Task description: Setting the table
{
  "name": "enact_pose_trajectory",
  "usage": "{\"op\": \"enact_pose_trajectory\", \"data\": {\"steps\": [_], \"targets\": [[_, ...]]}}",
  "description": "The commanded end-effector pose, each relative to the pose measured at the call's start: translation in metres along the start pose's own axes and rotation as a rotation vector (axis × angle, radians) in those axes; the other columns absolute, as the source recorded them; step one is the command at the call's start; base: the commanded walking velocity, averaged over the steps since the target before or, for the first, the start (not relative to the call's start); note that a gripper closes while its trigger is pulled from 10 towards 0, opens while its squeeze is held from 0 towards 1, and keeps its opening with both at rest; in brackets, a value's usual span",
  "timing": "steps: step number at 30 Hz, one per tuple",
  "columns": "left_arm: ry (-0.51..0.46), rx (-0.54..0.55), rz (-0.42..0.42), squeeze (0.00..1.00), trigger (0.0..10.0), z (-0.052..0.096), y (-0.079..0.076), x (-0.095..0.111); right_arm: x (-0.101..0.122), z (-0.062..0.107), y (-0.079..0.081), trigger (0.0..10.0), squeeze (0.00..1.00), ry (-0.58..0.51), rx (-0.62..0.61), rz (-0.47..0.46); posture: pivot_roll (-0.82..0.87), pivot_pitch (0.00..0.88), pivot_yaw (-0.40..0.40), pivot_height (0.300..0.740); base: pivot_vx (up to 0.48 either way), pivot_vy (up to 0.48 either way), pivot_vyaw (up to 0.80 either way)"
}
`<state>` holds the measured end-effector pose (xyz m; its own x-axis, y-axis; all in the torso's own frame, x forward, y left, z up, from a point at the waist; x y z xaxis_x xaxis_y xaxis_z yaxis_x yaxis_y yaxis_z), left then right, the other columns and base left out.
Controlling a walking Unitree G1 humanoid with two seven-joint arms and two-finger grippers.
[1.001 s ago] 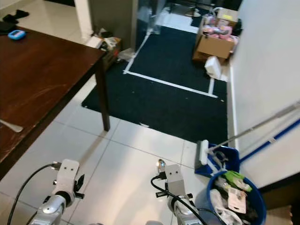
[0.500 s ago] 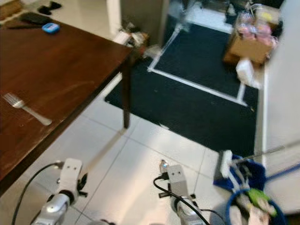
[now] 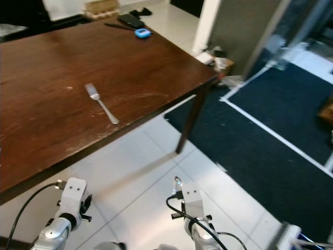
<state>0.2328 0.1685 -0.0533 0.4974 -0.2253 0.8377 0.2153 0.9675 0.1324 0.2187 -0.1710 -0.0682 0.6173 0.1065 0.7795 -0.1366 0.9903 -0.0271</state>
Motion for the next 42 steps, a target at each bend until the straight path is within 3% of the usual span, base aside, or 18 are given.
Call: {"op": "enact_pose_trajectory", "data": {"steps": [1,10,17,25,30,34,42], "targets": [[0.029,-0.022,0.000,0.00,10.0,0.001,-0.005,-0.005,-0.006,0.002,-0.002,10.0,0.00,0.020,-0.008,-0.005,0.07,0.043,-0.021,0.740,0.000,0.000,0.80],[0.061,-0.029,0.024,0.00,10.0,0.001,-0.006,-0.009,-0.008,0.003,-0.004,10.0,0.00,0.041,0.005,-0.010,0.07,0.045,-0.021,0.740,0.000,0.000,0.80],[0.170,-0.058,0.071,0.00,10.0,0.001,-0.010,-0.019,-0.008,0.003,-0.006,10.0,0.00,0.047,0.002,-0.006,0.07,0.052,-0.019,0.740,0.000,0.000,0.80],[0.276,-0.082,-0.009,0.00,10.0,0.006,-0.014,-0.034,-0.009,0.003,-0.008,10.0,0.00,0.056,-0.001,-0.004,0.07,0.057,-0.019,0.740,0.000,0.000,0.80],[0.251,-0.077,-0.018,0.00,10.0,0.004,-0.012,-0.029,-0.009,0.003,-0.008,10.0,0.00,0.053,-0.006,-0.005,0.07,0.058,-0.017,0.740,0.000,0.000,0.80],[0.229,-0.061,0.028,0.00,10.0,0.002,-0.009,-0.025,-0.007,0.002,-0.009,10.0,0.00,0.050,-0.008,-0.006,0.07,0.060,-0.018,0.740,0.000,0.000,0.80],[0.206,-0.090,0.003,0.00,10.0,-0.002,-0.013,-0.017,-0.009,0.003,-0.010,10.0,0.00,0.052,-0.034,-0.032,0.07,0.061,-0.015,0.740,0.000,0.000,0.70]]}}
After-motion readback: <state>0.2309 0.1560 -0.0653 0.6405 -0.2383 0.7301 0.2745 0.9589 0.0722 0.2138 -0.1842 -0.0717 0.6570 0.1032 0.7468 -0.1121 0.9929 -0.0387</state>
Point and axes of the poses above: a point about 5 cm out from each wrist's last joint towards the gripper, its own z axis pointing back from the gripper into the wrist, its own x axis along the axis of the wrist's last joint, y = z × x, the point moved 1 cm from there along -z, pointing out of the wrist towards the gripper, and after that the axes turned 3 degrees about -z, right-handed, at the moved point
